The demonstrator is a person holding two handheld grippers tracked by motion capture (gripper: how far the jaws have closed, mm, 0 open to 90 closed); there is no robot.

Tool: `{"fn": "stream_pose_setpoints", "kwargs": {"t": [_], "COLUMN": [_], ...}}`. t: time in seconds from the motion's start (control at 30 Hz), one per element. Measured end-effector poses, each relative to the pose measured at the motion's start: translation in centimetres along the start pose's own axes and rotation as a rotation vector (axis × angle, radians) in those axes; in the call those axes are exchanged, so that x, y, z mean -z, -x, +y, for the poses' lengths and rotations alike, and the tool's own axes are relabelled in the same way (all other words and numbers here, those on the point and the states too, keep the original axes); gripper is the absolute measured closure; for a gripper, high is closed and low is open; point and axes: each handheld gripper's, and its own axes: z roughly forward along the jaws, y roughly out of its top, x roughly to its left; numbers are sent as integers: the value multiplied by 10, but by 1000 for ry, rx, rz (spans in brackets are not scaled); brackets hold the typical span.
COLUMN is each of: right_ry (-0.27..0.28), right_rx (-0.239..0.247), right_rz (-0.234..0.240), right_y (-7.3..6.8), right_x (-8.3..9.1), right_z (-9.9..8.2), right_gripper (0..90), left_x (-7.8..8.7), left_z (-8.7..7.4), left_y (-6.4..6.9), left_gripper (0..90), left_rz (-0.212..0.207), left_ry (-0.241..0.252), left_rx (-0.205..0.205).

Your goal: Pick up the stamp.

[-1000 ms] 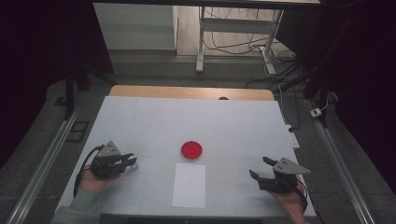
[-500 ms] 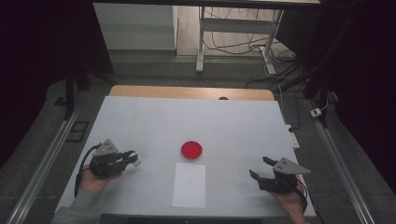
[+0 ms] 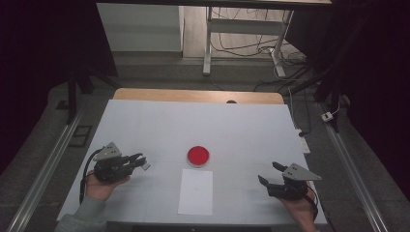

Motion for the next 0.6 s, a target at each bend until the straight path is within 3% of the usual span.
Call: {"fn": "stream_pose_setpoints", "kwargs": {"t": [0.6], "right_ry": [4], "right_rx": [1], "right_rz": [-4], "right_y": [-1], "right_x": [-1], "right_z": [1], "right_gripper": [247], "left_x": [-7], "left_z": [16], "left_y": [16], "left_gripper": [756], "left_rz": [-47], "left_ry": [48], "left_rx": [-9]}}
